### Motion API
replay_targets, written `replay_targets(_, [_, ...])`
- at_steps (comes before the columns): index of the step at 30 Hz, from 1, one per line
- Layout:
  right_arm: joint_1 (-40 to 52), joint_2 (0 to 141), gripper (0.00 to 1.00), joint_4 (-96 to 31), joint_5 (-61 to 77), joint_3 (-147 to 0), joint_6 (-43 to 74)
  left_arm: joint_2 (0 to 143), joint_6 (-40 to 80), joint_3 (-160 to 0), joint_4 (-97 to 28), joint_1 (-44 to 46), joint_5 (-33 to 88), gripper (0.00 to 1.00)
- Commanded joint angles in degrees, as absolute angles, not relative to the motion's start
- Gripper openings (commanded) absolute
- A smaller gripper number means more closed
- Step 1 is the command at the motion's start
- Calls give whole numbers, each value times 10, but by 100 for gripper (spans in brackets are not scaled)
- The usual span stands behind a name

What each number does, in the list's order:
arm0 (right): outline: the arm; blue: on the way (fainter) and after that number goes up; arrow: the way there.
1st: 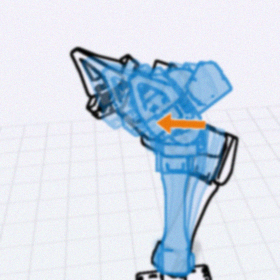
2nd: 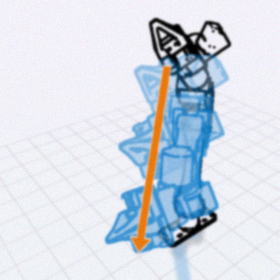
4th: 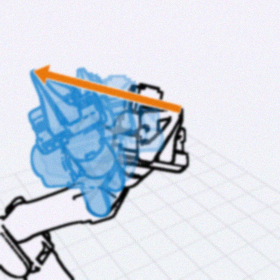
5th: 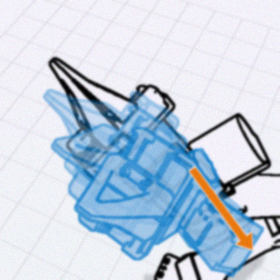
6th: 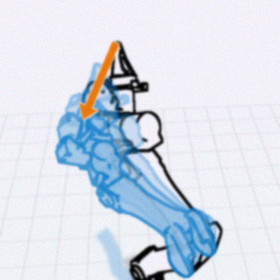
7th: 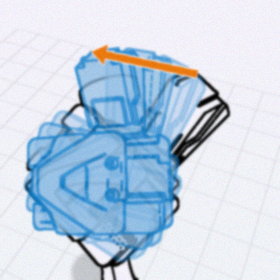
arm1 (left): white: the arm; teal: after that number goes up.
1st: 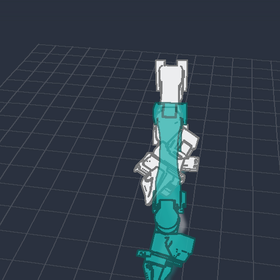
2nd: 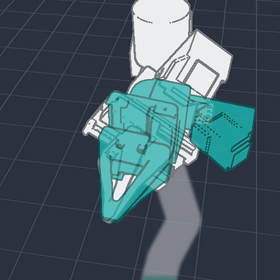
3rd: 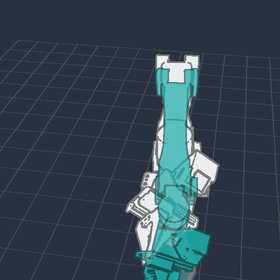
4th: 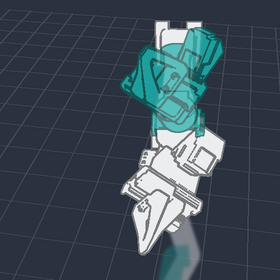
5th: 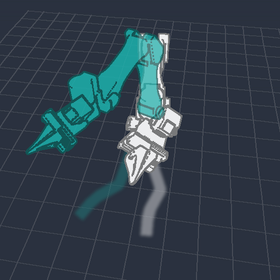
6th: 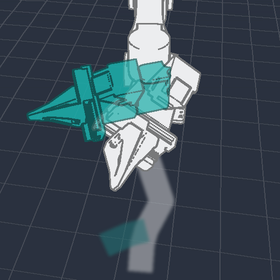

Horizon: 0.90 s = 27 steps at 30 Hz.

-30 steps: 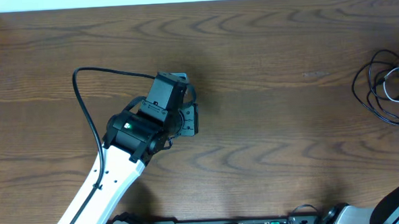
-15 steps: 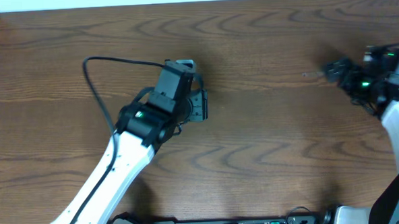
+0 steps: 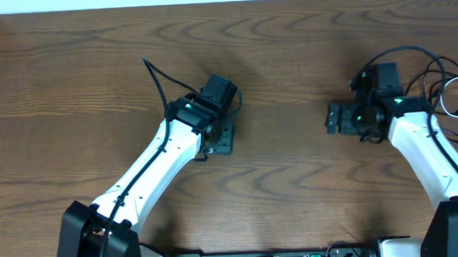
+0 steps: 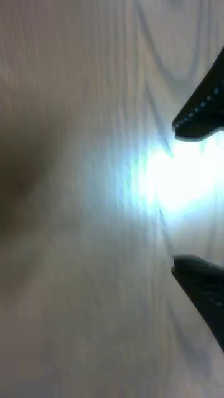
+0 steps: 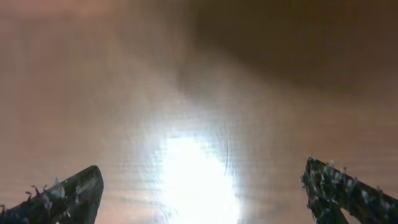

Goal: Untangle cables

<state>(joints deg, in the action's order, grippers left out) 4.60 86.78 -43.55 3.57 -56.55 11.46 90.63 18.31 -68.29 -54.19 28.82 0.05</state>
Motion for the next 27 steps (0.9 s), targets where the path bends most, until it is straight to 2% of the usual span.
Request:
replay_targets(1, [62,870,99,-474,-7,-578,141,898,216,-695,-586,255,-26,75])
replay_targets(10, [72,825,99,-555,-14,-578,175,879,243,-695,-692,202,-22,76])
replay_targets(16, [85,759,98,-575,-47,-561,183,806,241,-663,-681,207,-22,76])
replay_targets(26, [208,512,98,-495,-108,-453,208,490,236,-526,-550,207,-46,77])
replay_targets(27, [216,487,99,-494,-119,-446,218,455,237,-517,-545,207,-57,97])
